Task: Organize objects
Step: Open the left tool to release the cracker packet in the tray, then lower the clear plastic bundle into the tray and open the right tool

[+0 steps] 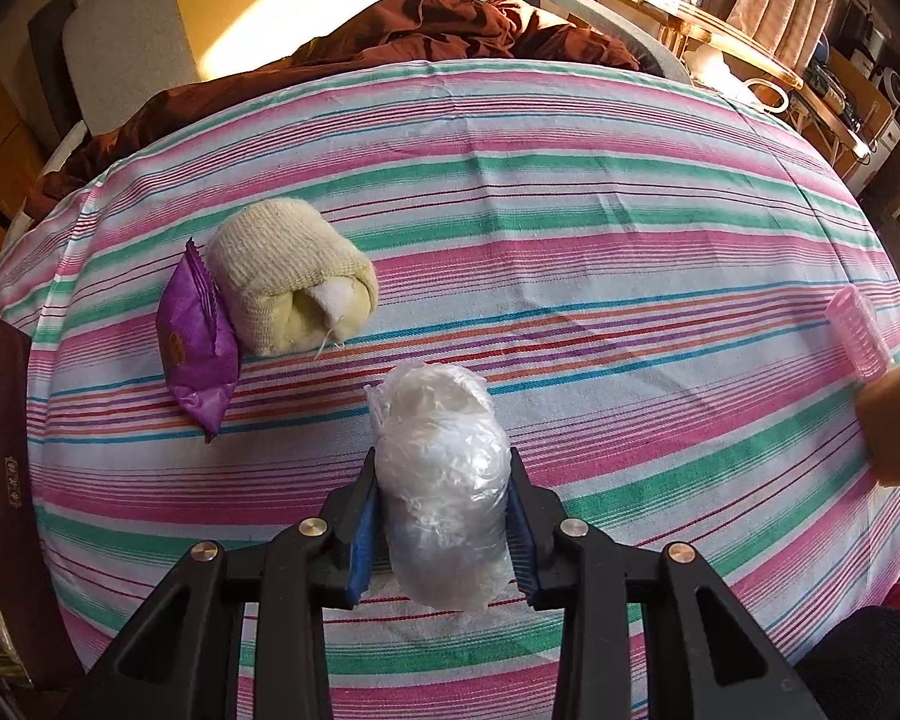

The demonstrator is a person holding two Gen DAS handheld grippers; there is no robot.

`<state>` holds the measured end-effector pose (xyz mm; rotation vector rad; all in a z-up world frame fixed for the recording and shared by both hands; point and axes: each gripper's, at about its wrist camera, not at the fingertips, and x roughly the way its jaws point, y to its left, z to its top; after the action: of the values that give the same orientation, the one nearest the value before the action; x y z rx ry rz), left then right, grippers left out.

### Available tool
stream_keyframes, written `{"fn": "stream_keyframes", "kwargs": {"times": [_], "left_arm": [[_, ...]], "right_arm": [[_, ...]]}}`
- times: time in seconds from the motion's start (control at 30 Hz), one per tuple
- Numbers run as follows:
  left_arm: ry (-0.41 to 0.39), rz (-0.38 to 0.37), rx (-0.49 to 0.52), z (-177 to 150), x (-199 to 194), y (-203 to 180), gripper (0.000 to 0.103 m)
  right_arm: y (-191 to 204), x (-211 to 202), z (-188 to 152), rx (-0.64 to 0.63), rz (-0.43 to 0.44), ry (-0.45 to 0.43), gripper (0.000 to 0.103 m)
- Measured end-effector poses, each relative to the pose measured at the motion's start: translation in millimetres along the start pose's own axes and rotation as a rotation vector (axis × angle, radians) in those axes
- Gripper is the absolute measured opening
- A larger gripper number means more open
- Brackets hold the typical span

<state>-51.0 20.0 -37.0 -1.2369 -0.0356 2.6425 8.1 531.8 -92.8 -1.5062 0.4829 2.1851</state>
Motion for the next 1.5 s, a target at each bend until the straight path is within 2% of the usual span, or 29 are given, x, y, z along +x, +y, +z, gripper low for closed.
{"fn": "stream_keyframes", "kwargs": {"times": [0.2, 0.37, 0.5, 0.7, 0.87, 1.07, 1.3, 1.4, 1.5], "left_arm": [[-0.001, -0.007, -0.028, -6.2, -1.0, 11.3, 0.060], [-0.009, -0.026, -0.015, -7.9, -0.9, 8.9, 0.061], [-0.009, -0.035, -0.001, -10.6, -0.4, 6.5, 0.061], [-0.006, -0.052, -0.004, -12.0, -0.6, 6.7, 0.062], [-0.013, -0.057, 0.002, -13.4, -5.0, 8.3, 0.063], [-0.002, -0.058, -0.009, -17.6, -3.9, 15.2, 0.063], [0.001, -0.061, -0.023, -18.4, -2.2, 21.4, 0.063], [0.008, -0.060, -0.025, -19.1, -0.4, 23.2, 0.063], [0.011, -0.059, -0.030, -19.9, 0.9, 24.7, 0.063]], "right_arm": [[-0.2, -26.6, -4.9, 0.024, 0.026, -0.080, 0.036], [18.0, -47.4, -18.5, 0.000, 0.066, -0.121, 0.036], [58.1, -67.6, -23.7, -0.070, 0.141, -0.163, 0.036], [149.6, -88.3, -26.3, -0.257, 0.287, -0.201, 0.036], [225.7, -87.6, -32.0, -0.382, 0.373, -0.179, 0.036], [291.0, -75.5, -32.1, -0.467, 0.409, -0.152, 0.036], [332.9, -43.9, -30.2, -0.496, 0.417, -0.055, 0.038], [340.5, -28.1, -33.0, -0.493, 0.426, 0.011, 0.039], [339.6, -17.6, -37.5, -0.473, 0.438, 0.053, 0.045]]}}
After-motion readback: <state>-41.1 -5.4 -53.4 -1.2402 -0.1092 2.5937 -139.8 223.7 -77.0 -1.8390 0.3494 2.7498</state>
